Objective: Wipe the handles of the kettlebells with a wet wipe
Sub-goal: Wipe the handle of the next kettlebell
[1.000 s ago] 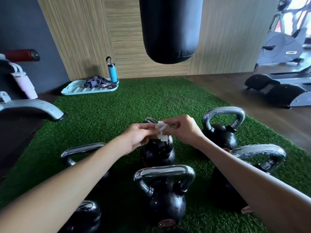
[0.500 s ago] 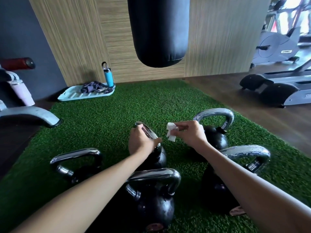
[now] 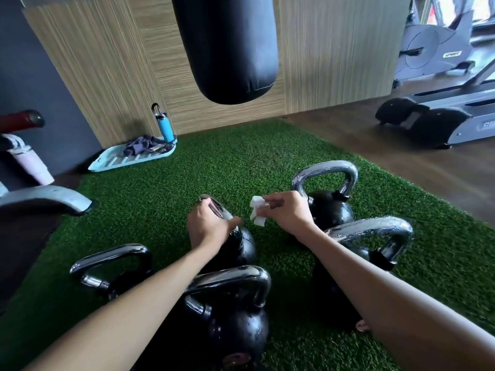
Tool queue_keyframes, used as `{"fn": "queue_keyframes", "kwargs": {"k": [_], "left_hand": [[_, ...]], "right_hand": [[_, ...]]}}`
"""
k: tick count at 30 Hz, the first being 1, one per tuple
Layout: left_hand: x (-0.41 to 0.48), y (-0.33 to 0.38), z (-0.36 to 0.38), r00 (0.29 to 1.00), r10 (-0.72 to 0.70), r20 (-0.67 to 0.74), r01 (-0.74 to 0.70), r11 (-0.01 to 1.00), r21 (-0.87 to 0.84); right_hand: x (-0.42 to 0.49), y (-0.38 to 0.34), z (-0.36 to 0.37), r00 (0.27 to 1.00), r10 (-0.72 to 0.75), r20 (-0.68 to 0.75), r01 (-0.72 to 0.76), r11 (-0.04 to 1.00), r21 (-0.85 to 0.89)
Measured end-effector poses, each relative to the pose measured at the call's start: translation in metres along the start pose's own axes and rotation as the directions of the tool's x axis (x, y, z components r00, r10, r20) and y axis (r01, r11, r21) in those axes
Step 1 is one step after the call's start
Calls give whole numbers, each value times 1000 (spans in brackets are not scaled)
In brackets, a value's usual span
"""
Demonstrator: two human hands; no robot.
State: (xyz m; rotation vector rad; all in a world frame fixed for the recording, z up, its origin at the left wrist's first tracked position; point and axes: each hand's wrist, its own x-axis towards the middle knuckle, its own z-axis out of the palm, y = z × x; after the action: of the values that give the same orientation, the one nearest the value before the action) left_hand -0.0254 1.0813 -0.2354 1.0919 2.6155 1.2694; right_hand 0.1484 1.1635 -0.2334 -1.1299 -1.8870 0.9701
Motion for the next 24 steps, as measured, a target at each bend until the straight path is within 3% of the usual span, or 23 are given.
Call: {"fn": "queue_keyframes", "kwargs": {"k": [16, 21, 24], "left_hand": [[0, 10, -19, 994, -58, 91, 51, 995, 82], [12, -21, -57, 952, 157, 263, -196, 972, 129], [11, -33, -65, 909, 339, 244, -373, 921, 110]], "right_hand": [[6, -10, 13, 1000, 23, -19, -23, 1000, -21], [3, -6, 12, 999, 14, 34, -12, 997, -72], [8, -7, 9, 999, -5, 37, 9, 995, -103]]}}
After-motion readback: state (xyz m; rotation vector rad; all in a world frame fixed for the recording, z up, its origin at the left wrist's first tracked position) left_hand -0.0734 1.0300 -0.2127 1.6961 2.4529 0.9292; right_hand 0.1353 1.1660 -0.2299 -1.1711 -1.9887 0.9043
